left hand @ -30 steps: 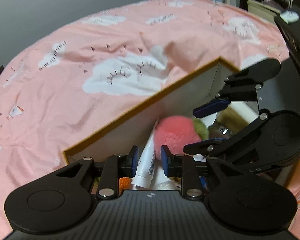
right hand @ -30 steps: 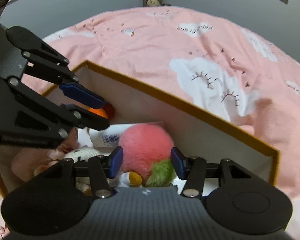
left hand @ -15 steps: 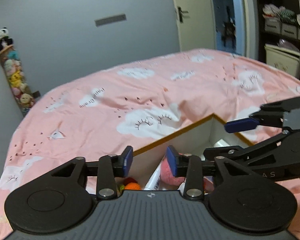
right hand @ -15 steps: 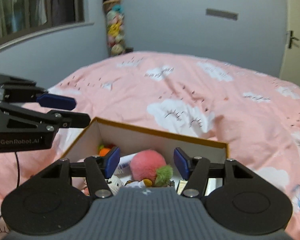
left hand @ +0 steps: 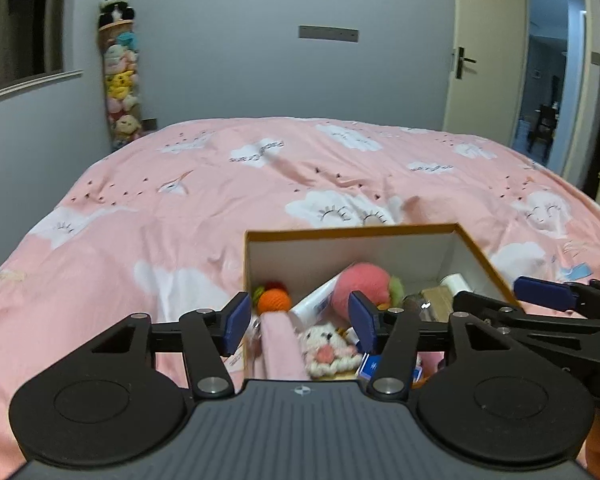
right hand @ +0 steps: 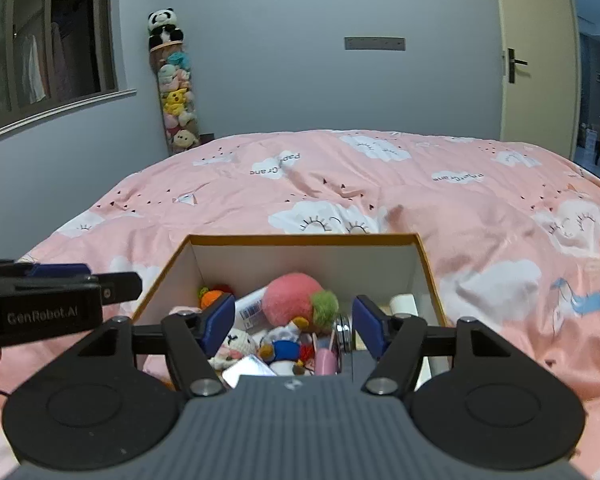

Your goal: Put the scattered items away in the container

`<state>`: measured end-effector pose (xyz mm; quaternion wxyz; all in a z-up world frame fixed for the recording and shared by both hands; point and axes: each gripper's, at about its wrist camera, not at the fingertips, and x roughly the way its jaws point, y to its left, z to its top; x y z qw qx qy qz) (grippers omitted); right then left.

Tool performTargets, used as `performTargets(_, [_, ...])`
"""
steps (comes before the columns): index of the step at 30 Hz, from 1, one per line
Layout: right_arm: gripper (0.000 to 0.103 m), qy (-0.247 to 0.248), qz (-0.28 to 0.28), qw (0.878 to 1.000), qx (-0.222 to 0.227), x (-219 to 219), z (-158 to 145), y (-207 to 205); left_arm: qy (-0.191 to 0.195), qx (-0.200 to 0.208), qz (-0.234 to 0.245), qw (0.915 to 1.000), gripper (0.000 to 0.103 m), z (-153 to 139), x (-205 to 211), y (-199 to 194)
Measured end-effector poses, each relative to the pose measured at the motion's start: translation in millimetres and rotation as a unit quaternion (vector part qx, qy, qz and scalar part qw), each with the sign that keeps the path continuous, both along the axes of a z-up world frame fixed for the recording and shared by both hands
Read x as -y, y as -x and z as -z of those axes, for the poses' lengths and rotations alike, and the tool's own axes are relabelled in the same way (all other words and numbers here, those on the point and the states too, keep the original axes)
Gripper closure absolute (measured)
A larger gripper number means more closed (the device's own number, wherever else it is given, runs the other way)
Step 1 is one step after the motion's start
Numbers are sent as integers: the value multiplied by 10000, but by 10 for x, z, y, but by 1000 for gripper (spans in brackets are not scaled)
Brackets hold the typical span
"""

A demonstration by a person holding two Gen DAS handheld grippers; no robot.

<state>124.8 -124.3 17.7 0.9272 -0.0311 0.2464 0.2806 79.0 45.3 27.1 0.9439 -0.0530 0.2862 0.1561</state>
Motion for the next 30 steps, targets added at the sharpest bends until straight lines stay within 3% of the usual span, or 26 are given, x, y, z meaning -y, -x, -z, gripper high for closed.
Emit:
performTargets(14, [35, 348, 114, 9987, -346, -102, 500, 40, 98, -368, -146, 9992, 34, 434, 69, -32])
performTargets(30, [35, 530, 165, 9981, -252, -135, 555, 29, 82, -656, -149, 9977, 32, 566, 85, -79])
